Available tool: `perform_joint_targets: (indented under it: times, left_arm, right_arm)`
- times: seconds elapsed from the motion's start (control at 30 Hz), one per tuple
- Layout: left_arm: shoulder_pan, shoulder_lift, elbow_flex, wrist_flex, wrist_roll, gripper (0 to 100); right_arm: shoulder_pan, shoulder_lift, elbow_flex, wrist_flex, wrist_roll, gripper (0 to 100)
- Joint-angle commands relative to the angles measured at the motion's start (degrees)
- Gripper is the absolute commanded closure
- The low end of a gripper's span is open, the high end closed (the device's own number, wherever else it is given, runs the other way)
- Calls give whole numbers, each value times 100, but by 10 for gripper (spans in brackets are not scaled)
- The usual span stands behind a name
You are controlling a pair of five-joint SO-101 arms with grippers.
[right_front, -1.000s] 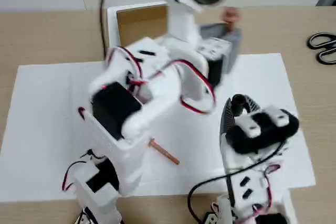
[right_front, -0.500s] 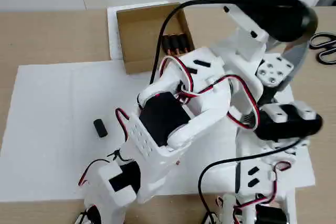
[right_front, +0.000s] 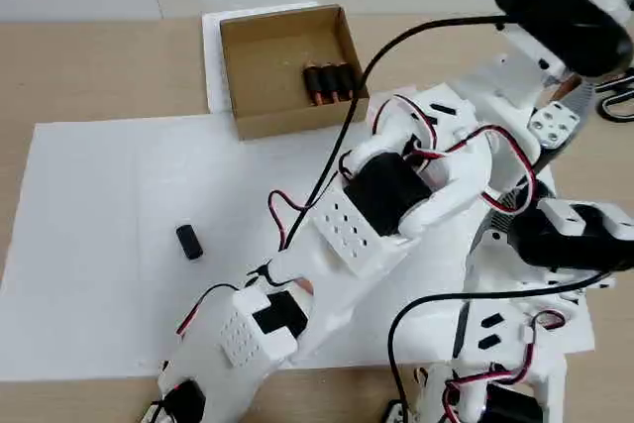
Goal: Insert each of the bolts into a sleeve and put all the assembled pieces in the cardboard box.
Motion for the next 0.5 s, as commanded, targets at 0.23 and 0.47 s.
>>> perform_joint_targets:
  times: [0.23,0.47]
  left_arm:
    - [273,-97,-690,695,141,995]
    - [-97,-88,-971,1389,158,995]
  right_arm:
    - [-154,-48,387,-374,448,997]
    - [-831,-48,695,-409,422,997]
